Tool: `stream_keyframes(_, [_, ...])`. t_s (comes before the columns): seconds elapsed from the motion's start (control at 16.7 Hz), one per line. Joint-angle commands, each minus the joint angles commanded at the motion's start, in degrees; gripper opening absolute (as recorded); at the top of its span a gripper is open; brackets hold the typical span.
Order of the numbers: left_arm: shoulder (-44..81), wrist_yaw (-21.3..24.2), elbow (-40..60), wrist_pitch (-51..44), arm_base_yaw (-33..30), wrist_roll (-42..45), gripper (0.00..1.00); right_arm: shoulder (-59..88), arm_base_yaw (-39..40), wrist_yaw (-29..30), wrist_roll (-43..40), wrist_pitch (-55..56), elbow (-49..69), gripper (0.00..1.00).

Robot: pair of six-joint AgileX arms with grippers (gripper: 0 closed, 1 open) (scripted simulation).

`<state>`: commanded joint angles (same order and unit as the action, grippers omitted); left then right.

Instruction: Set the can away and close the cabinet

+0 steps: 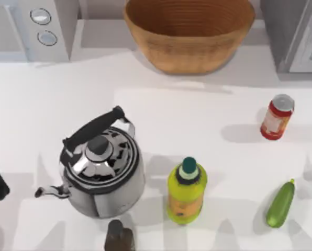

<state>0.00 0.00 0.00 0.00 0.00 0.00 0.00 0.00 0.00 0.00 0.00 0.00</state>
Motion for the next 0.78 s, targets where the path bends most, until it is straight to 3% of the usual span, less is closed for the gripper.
stream_keyframes(0.36, [0.00, 0.00, 0.00, 0.00, 0.00, 0.00, 1.00, 5.83, 1.43, 1.69, 0.01, 4.78, 0.71, 1.00])
stream_keyframes(0.78, [0.00, 0.00, 0.00, 0.00, 0.00, 0.00, 1.00, 36.13, 8.00, 9.46, 1.67, 28.68, 5.96, 1.00])
